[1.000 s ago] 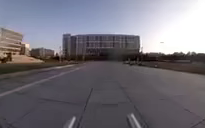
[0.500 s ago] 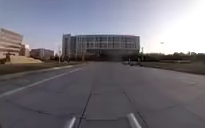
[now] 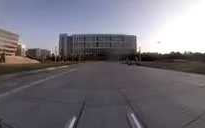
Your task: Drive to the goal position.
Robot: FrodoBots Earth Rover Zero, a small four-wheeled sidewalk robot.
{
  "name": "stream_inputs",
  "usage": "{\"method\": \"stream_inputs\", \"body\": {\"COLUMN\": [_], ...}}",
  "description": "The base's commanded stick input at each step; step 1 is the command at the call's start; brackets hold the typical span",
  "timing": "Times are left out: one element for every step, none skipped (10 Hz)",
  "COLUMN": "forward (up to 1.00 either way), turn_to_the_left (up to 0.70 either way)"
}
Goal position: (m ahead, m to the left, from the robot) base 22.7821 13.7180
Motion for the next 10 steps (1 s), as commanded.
{"method": "stream_inputs", "body": {"forward": [0.70, 0.70, 0.70, 0.70, 0.70, 0.70, 0.70, 0.70, 0.70, 0.70], "turn_to_the_left": [0.00, 0.00, 0.00, 0.00, 0.00, 0.00, 0.00, 0.00, 0.00, 0.00]}}
